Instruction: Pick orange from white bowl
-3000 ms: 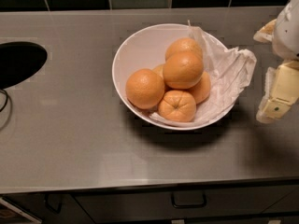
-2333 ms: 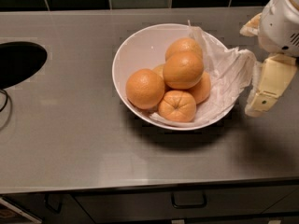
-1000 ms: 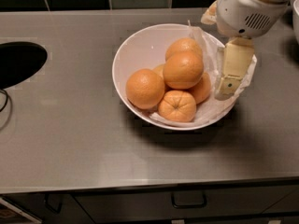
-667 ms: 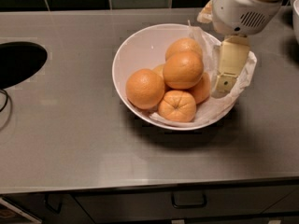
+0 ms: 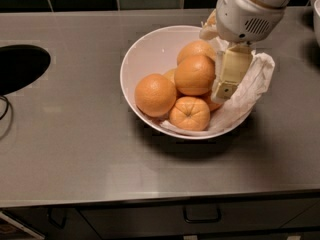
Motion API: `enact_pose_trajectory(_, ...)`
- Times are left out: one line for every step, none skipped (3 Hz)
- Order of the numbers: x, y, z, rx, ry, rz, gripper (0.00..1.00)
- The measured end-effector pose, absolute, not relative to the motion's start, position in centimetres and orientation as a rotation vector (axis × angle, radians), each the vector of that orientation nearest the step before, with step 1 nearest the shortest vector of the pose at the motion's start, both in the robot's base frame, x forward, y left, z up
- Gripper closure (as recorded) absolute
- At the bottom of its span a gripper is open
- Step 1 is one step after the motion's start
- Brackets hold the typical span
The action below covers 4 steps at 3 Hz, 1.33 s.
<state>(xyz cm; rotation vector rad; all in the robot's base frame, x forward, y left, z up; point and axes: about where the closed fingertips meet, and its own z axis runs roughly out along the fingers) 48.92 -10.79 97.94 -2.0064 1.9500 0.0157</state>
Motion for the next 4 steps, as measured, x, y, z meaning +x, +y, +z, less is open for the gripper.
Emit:
enact_pose_trajectory(49.17,-10.01,97.07,-2.026,1.938,0.055,0.15)
enact_pose_trajectory(49.41,-9.51,96.58,-2.039,1.93,0.075,0.19)
enact_pose_trajectory(49.6,-9.16,96.21,-2.047,1.926,0.089,0.24)
enact_pose_trajectory(49.7,-9.02,96.07,-2.05,1.925,0.094,0.31)
